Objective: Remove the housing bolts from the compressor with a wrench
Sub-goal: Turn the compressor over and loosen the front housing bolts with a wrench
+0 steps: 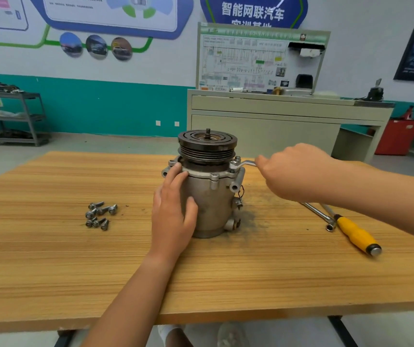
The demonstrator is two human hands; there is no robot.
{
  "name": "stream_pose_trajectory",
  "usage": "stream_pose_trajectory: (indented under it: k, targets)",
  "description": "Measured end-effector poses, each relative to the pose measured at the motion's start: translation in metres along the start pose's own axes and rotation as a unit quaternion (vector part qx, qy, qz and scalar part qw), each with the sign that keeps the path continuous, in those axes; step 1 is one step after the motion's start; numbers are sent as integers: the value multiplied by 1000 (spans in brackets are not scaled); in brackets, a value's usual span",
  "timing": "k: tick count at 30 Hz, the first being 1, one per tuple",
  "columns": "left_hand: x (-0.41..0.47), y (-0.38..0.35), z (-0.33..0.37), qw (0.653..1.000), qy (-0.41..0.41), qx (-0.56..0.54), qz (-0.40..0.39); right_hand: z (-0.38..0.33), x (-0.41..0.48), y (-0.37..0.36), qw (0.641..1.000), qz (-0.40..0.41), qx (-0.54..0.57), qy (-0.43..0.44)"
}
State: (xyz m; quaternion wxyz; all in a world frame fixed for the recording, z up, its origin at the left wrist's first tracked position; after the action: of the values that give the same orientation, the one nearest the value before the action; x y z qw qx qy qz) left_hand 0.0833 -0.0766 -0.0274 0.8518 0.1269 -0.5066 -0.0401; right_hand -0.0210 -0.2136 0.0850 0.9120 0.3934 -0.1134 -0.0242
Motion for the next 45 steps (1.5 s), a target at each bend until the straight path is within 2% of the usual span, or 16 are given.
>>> stream_pose_trajectory:
  k: [4, 7, 11, 13, 14, 16, 18, 19, 22, 24, 29, 32, 38, 45]
  targets:
    - [0, -1, 1, 1000, 7, -3, -1, 9, 18, -13, 999, 41, -22, -13]
    - [0, 0, 1, 1000, 5, -3, -2, 8, 39, -22, 996, 76, 43, -30]
    - [1, 0, -1, 1000, -2, -6, 0, -2, 53, -22, 969, 217, 120, -18]
    - [2, -1, -1, 1000, 0, -5, 0, -3, 52, -21, 959, 233, 162, -17]
    - [1, -1, -1, 1000, 0, -5, 0, -1, 48, -23, 951, 236, 198, -33]
    - [1, -1, -1, 1000, 1, -5, 2, 16, 33, -26, 905, 275, 305, -114]
    - [1, -1, -1, 1000, 4, -5, 3, 26, 11, -31, 866, 275, 381, -169]
    - [1, -2, 0, 1000, 6, -6, 4, 24, 0, -33, 867, 261, 393, -162]
    - [1, -1, 0, 1000, 9, -3, 9, 4, -24, -40, 919, 159, 340, -123]
    - [1, -1, 1, 1000, 13, -2, 11, 0, -28, -41, 931, 116, 323, -127]
    - [0, 0, 1, 1000, 18, -5, 8, -6, -18, -27, 946, 99, 280, -129]
    - [1, 0, 2, 1000, 14, 0, 9, -4, -15, -13, 967, 71, 210, -126]
    - [0, 0, 3, 1000, 7, 4, 11, -14, -16, 17, 998, 26, 40, -37]
    - [1, 0, 3, 1000, 1, 11, 15, -18, -14, 34, 1000, -19, 14, -12]
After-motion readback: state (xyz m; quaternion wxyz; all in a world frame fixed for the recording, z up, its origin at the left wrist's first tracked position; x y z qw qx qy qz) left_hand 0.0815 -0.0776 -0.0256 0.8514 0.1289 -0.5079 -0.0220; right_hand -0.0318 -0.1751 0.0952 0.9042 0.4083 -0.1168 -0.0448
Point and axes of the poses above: each hand's wrist, its own x-axis towards the middle knuckle, its own y-axis out of the back of the hand, z = x × y, the point moved 5 cm from there along x, towards the middle knuckle, and after that the axes turned 3 degrees about -y, right-handed, at the moved point
